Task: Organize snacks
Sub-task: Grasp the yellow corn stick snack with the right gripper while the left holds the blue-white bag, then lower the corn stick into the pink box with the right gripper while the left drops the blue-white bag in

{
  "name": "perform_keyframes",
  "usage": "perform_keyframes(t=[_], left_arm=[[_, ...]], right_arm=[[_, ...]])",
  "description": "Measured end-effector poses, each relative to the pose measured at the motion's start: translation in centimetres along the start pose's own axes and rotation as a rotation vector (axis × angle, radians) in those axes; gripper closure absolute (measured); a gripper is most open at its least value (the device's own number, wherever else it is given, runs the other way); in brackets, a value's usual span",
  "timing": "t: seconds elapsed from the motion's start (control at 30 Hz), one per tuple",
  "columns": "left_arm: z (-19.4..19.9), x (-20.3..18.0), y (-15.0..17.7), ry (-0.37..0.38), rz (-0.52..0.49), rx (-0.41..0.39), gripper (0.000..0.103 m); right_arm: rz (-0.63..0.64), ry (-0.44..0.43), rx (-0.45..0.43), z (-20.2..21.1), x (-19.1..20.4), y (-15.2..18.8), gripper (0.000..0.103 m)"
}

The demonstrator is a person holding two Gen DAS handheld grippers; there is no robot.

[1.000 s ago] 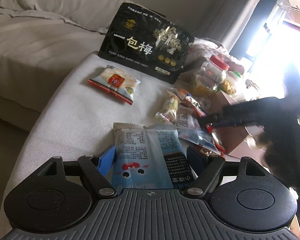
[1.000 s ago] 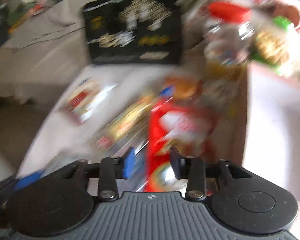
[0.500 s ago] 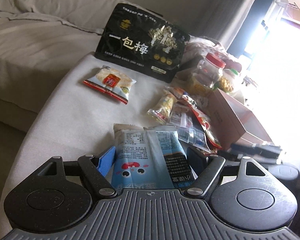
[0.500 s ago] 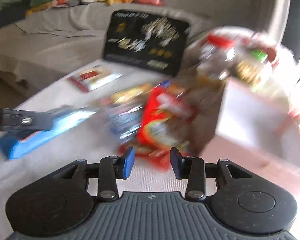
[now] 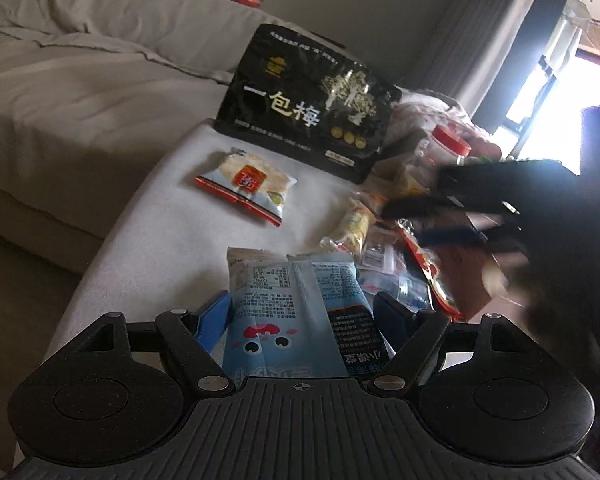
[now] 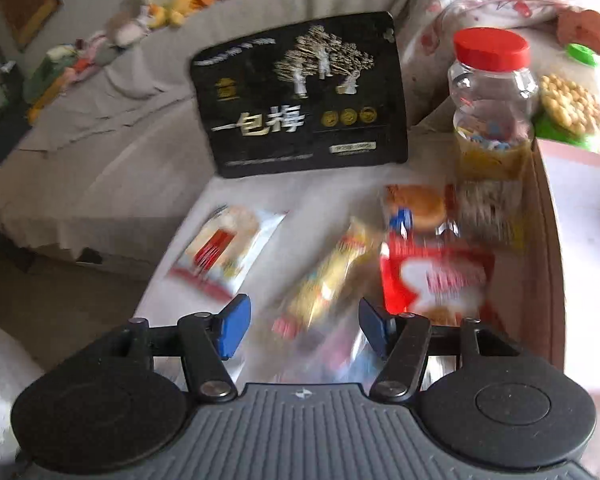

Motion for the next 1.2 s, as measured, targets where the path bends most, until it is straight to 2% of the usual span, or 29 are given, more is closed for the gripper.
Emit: perform_keyframes(t=[0.1, 0.17, 0.3, 0.47, 0.6, 0.7, 0.93, 0.97, 1.03, 1.1, 1.2], left_arm=[[0.4, 0.4, -0.2, 0.010, 0.011, -0.010, 0.020], [0.7, 0.8, -0.4, 0.010, 0.018, -0.021, 0.020], [1.2, 2.0, -0.9, -0.009, 0.048, -0.046, 0.020], [1.4, 3.2, -1.3, -0.035, 0.084, -0.055, 0.020], [1.4, 3.0, -1.0, -0.061, 0.075, -0.051, 0.020], [1.9, 2.8, -0.6, -0.070, 0.065, -0.055, 0.020], [1.7, 2.6, -0.2, -0.053, 0.059, -0.037, 0.020], [1.7, 2.4, -0.1, -0.046, 0.056, -0.034, 0.020], [1.8, 2.1, 0.2, -0.035, 0.053, -0.029, 0.020], [1.8, 1.9, 0.3, -0.031, 0.049, -0.029, 0.020], [1.9, 1.7, 0.3, -0.032, 0.047, -0.034, 0.020]], right_arm=[[-0.042, 0.034, 0.063, -3.4, -1.2, -1.9, 0.045], [-0.049, 0.045, 0.093, -5.2, -1.6, -2.2, 0.051], [0.051, 0.072, 0.077, -6.4, 0.0, -2.1, 0.062], [0.223, -0.022, 0.096, -5.3, 3.7, -0.2, 0.074], [0.298, -0.059, 0.088, -3.7, 5.0, 2.1, 0.075], [0.301, -0.109, 0.100, -2.1, 5.1, 3.9, 0.075], [0.349, -0.163, 0.144, 2.2, 5.0, 8.3, 0.075], [0.361, -0.151, 0.138, 2.6, 5.0, 8.7, 0.073], [0.411, -0.111, 0.107, 3.3, 4.9, 9.5, 0.060], [0.453, -0.041, 0.075, 3.2, 5.0, 9.7, 0.033], [0.457, -0.021, 0.049, 2.8, 5.0, 9.8, 0.030]])
Point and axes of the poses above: each gripper's, at about its wrist camera, not at the fingertips, and z roughly against the way its jaws point, x to its left, y to its underside, the point moved 2 cm from there along -z, roughly the way its jaws point, and after that the axes turned 14 degrees about z, right-handed, at the moved point
